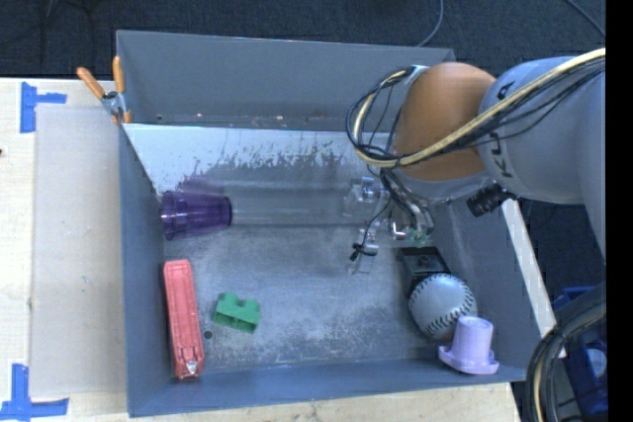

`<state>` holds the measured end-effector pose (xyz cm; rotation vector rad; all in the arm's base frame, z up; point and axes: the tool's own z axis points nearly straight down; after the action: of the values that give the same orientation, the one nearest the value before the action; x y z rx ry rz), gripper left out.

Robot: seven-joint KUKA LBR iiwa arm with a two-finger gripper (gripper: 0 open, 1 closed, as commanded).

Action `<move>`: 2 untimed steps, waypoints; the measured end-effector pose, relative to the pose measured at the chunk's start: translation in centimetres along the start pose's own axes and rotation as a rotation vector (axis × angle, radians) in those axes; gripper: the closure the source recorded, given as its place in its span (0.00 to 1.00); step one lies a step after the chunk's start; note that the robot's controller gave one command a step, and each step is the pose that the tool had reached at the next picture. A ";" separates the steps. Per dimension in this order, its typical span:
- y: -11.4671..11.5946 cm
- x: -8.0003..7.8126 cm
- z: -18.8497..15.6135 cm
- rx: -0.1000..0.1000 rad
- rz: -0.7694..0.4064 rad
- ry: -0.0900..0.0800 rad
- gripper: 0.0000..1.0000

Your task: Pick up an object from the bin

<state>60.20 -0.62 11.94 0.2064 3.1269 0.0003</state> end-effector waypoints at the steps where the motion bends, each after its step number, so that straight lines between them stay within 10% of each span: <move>1: -3.5 -0.4 2.4 -0.003 0.044 0.011 0.00; 2: -10.5 -1.1 4.1 -0.001 0.191 0.004 0.00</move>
Offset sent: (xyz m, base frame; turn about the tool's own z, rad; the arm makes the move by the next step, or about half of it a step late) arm -0.0045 -0.1340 -0.0494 0.2365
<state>59.95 -11.21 7.84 0.5040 3.0970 0.0033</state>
